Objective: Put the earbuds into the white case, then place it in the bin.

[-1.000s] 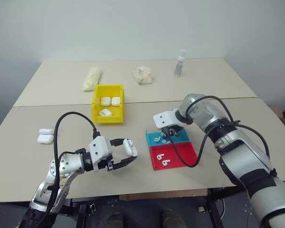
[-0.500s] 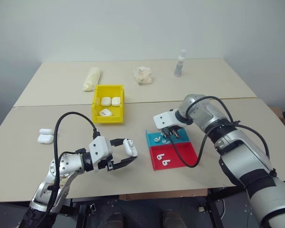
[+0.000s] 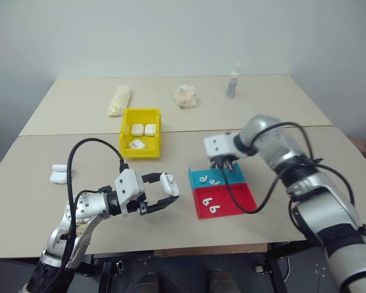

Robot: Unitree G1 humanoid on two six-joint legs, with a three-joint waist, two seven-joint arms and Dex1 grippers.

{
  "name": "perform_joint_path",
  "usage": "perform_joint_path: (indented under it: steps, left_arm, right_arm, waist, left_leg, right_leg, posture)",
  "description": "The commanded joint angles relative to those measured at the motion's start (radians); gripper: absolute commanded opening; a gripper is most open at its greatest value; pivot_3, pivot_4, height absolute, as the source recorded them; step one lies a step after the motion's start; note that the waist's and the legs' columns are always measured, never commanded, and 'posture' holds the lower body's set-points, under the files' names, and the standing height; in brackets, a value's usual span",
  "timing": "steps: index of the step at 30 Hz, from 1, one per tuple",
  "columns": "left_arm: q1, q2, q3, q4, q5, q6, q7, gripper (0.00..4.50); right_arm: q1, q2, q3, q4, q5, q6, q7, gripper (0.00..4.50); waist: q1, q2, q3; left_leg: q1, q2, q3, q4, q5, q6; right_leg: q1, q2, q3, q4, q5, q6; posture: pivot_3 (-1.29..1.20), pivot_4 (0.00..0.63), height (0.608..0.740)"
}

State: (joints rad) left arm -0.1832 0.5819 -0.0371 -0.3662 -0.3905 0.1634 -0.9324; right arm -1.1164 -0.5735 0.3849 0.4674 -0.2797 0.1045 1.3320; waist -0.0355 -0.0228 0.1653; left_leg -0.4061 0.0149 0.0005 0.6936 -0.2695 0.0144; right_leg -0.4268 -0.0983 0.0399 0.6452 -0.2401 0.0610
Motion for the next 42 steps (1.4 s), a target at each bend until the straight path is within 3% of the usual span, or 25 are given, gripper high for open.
perform_joint_path:
  steps: [1, 6, 10, 13, 16, 19, 28, 42]
  left_arm:
    - [-0.041, -0.008, 0.016, -0.059, -0.066, 0.027, -0.004, 2.78]
    - [-0.125, -0.033, -0.002, -0.052, -0.127, 0.060, -0.025, 2.78]
    - [-0.201, -0.060, -0.005, -0.035, -0.185, 0.089, -0.043, 2.78]
    - [-0.245, -0.076, -0.005, -0.030, -0.224, 0.115, -0.055, 2.78]
    - [-0.297, -0.103, -0.029, -0.015, -0.235, 0.134, -0.061, 2.78]
    - [-0.321, -0.123, -0.041, -0.004, -0.233, 0.134, -0.078, 2.78]
    - [-0.339, -0.153, -0.050, 0.005, -0.235, 0.140, -0.081, 2.78]
    - [-0.331, -0.152, -0.044, -0.016, -0.225, 0.149, -0.051, 2.78]
  right_arm:
    - [0.049, -0.064, -0.192, -0.312, 0.155, 0.222, 0.000, 0.63]
    - [0.152, -0.076, -0.557, -0.728, 0.494, 0.683, -0.095, 0.63]
    - [0.340, 0.037, -0.838, -1.010, 0.821, 0.810, -0.203, 0.63]
    - [0.433, 0.104, -0.905, -1.137, 1.000, 0.881, -0.325, 0.63]
    - [0.522, 0.147, -0.907, -1.223, 1.167, 0.872, -0.413, 0.63]
    - [0.578, 0.134, -0.861, -1.259, 1.226, 0.843, -0.477, 0.63]
    - [0.687, 0.082, -0.707, -1.265, 1.201, 0.713, -0.554, 0.63]
    - [0.733, 0.020, -0.589, -1.210, 1.156, 0.584, -0.588, 0.63]
  waist:
    - [0.004, 0.000, 0.000]
    - [0.023, 0.000, 0.000]
    - [0.025, -0.002, -0.001]
    - [0.024, -0.002, -0.001]
    - [0.019, -0.001, -0.001]
    - [0.017, -0.001, -0.001]
    - [0.019, -0.001, -0.001]
    - [0.021, -0.001, -0.001]
  left_leg:
    - [0.000, 0.000, 0.000, 0.000, 0.000, 0.000]
    - [0.001, 0.000, -0.001, 0.001, 0.000, 0.001]
    - [0.002, 0.000, -0.002, 0.001, -0.001, 0.002]
    - [0.002, -0.001, -0.001, 0.002, -0.001, 0.002]
    - [0.003, -0.001, -0.001, 0.002, -0.001, 0.002]
    - [0.004, 0.000, -0.001, 0.001, -0.001, 0.002]
    - [0.004, 0.000, 0.000, 0.001, -0.001, 0.002]
    - [0.004, 0.000, -0.001, 0.001, -0.001, 0.002]
  right_leg:
    - [0.000, 0.000, 0.000, 0.000, 0.000, 0.000]
    - [0.003, 0.000, 0.000, 0.000, 0.000, 0.000]
    - [0.005, 0.000, -0.001, -0.002, 0.000, 0.000]
    - [0.005, 0.000, -0.001, -0.002, 0.000, 0.001]
    - [0.005, 0.000, 0.000, 0.000, 0.000, 0.001]
    - [0.006, 0.001, 0.000, 0.000, 0.000, 0.001]
    - [0.006, 0.001, 0.001, -0.001, 0.000, 0.001]
    - [0.006, 0.001, 0.001, -0.003, 0.000, 0.001]
  posture:
    - [0.00, 0.150, 0.740]
    - [0.00, 0.150, 0.740]
    - [0.00, 0.150, 0.740]
    - [0.00, 0.150, 0.740]
    - [0.00, 0.150, 0.740]
    - [0.00, 0.150, 0.740]
    - [0.00, 0.150, 0.740]
    - [0.00, 0.150, 0.740]
